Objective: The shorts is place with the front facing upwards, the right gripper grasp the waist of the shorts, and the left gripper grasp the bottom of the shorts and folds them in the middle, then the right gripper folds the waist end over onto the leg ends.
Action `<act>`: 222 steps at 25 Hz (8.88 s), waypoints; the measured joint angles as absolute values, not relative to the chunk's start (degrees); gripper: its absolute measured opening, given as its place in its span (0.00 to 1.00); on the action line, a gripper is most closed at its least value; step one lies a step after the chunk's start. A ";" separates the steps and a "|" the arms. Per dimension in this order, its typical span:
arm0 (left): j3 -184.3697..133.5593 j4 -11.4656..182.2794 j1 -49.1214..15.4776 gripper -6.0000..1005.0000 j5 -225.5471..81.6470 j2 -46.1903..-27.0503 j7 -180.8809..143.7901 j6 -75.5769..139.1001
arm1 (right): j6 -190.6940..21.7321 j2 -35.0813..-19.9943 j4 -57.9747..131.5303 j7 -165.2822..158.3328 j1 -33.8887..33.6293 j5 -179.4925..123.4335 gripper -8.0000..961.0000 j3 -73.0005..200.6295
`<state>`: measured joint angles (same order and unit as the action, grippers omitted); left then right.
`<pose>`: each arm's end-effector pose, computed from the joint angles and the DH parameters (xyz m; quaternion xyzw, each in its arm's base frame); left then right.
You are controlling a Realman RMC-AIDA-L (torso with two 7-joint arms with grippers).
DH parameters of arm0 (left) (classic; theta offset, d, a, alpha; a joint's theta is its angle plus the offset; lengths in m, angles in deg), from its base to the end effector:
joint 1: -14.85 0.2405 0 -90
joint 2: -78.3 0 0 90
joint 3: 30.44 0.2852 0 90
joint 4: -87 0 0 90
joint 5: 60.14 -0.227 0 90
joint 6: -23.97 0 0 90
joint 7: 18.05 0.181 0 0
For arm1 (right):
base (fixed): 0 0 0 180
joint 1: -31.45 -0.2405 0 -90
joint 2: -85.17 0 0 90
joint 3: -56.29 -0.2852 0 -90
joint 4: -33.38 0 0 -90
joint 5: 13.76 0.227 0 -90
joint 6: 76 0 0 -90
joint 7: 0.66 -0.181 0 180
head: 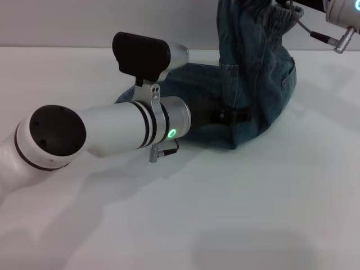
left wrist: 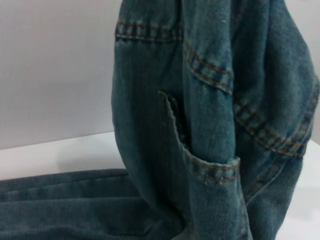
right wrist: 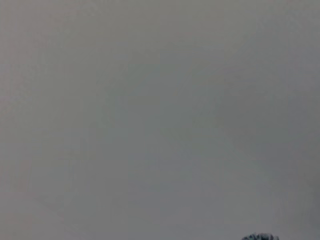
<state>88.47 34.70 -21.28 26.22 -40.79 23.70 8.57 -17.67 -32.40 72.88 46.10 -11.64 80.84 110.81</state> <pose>-0.1505 0.4235 -0.1888 -0.8834 -0.3557 -0.1706 0.2531 0.1601 0.5108 -0.0034 -0.7093 0.5360 0.4372 0.1356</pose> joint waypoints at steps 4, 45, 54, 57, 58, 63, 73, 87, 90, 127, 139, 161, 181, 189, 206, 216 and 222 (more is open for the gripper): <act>88.67 34.67 -21.32 0.81 26.89 -40.79 23.70 8.51 | -18.45 -32.44 72.32 46.10 -12.94 80.34 0.02 111.57; 62.57 21.08 4.13 0.80 17.97 -39.64 25.19 5.75 | -26.17 -33.14 66.86 47.80 -19.62 79.63 0.02 119.03; 61.48 21.66 3.33 0.80 17.90 -39.65 26.60 5.88 | -29.74 -33.61 62.51 48.48 -24.38 79.58 0.02 125.40; 61.47 21.83 2.76 0.80 17.90 -39.65 26.69 5.88 | -31.77 -33.65 60.88 48.50 -25.67 79.57 0.02 127.12; 61.46 21.85 2.64 0.80 17.90 -39.65 26.72 5.88 | -32.21 -33.65 60.34 48.52 -26.17 79.57 0.02 127.38; 61.57 21.87 1.97 0.80 17.91 -39.68 26.77 5.51 | -32.38 -33.43 57.71 48.48 -29.75 79.18 0.02 129.60; 62.91 21.82 1.22 0.80 17.90 -39.82 27.46 6.13 | -36.21 -33.43 56.76 48.60 -30.54 76.45 0.21 130.68; 65.59 21.35 1.81 0.80 18.53 -40.02 30.96 12.66 | -115.29 -34.44 76.15 55.84 -11.34 61.69 0.64 171.71; 67.18 21.35 1.74 0.80 18.53 -39.98 30.97 15.87 | -132.15 -34.58 69.76 46.36 -11.22 53.64 0.64 187.53; 78.05 20.65 3.78 0.80 17.99 -39.80 28.11 35.16 | -129.14 -33.85 57.94 -12.54 6.60 41.03 0.01 215.85; 77.92 20.84 4.15 0.80 17.99 -39.66 28.09 35.03 | -126.18 -33.58 53.78 -17.72 3.67 41.04 0.01 213.59; 77.14 20.82 4.33 0.80 17.73 -39.39 28.58 34.32 | -125.21 -33.25 48.38 -22.53 -0.46 39.14 0.02 209.54; 77.64 21.34 3.58 0.80 16.41 -39.65 28.30 34.01 | -120.31 -33.49 56.06 -20.09 1.94 34.96 0.02 208.43; 77.66 21.07 4.54 0.80 16.41 -39.57 28.27 33.85 | -120.46 -33.41 52.20 -20.52 1.30 34.93 0.02 206.45; 77.85 19.84 5.92 0.80 14.78 -39.44 28.68 33.95 | -135.86 -33.78 52.83 -15.87 6.50 27.91 0.03 204.66; 98.23 43.93 0.50 0.80 -16.02 -40.25 -5.62 90.51 | -163.61 -34.28 52.50 -2.25 21.85 40.82 0.03 193.16; 103.00 64.27 -5.16 0.80 -19.54 -40.47 -19.26 106.67 | -162.53 -34.21 47.44 -8.26 22.04 41.19 0.21 192.76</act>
